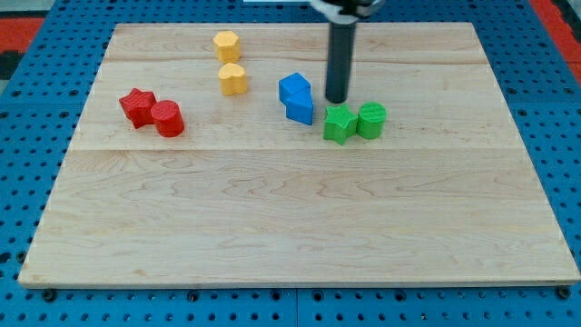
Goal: Place the blue blocks vertically to the right side of the red blocks
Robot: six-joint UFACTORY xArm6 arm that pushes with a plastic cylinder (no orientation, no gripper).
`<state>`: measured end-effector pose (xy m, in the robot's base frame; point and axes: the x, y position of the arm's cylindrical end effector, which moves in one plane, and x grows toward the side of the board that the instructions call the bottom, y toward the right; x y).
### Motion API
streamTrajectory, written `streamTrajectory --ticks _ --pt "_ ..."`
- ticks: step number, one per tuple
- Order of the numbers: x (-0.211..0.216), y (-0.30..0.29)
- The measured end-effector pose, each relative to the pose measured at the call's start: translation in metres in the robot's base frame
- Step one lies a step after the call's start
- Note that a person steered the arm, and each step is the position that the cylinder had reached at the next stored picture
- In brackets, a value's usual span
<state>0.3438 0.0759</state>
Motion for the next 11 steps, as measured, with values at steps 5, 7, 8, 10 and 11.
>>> streamTrajectory --ticks 5,7,8,10,11 --pt "0.013 -0.125" --pt "0.001 -0.037" --pt "0.045 -0.058" --pt "0.069 -0.136" --pt "0.083 -0.138"
